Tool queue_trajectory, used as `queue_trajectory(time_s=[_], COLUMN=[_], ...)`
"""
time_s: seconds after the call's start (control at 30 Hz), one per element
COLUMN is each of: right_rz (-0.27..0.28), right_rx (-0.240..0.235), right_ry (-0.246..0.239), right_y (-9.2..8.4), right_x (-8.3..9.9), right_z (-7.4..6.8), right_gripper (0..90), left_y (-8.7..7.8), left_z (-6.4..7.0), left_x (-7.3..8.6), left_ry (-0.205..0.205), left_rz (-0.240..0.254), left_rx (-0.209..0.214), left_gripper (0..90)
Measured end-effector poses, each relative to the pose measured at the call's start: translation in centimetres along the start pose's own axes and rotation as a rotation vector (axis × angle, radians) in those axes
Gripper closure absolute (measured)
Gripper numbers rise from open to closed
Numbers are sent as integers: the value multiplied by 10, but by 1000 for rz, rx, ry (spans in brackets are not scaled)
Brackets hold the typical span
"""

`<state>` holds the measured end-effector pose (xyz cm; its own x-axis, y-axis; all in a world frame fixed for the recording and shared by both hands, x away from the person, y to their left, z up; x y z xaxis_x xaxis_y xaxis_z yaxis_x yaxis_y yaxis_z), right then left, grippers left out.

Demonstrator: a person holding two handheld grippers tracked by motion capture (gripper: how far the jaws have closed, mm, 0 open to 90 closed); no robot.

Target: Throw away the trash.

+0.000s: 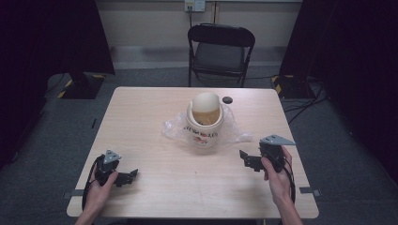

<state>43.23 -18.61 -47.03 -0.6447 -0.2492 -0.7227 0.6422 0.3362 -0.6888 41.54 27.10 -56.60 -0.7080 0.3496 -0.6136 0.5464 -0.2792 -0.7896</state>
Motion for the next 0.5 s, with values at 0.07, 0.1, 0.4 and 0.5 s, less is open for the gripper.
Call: queue_trajectory(time_s=[0.07, 0.1, 0.4, 0.5], right_rz=[-4, -7, -59, -66], right_rx=[12, 12, 48, 69], right_ry=[11, 23, 45, 53], right_y=[0, 0, 7, 10], right_x=[9, 13, 49, 59], right_z=[5, 7, 24, 30], right_gripper=[144, 144, 145, 144], left_y=[0, 0, 0, 0], left_z=[0, 0, 0, 0], left_x=[0, 0, 0, 0], left_ry=[2, 2, 3, 3], left_rz=[-2, -2, -2, -2], left_rx=[0, 0, -1, -1], left_gripper=[4, 4, 4, 4])
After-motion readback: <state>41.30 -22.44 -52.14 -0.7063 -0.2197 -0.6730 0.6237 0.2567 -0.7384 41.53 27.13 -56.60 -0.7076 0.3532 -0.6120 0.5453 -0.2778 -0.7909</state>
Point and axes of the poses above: each handheld gripper's, and its own axes: y roughly forward along the jaws, x roughly out of its underside, z roughly to its right, the point moved 9 cm from there along y, roughly forward along the jaws, and after that the axes turned 8 degrees about -z, right-handed, at the moved point
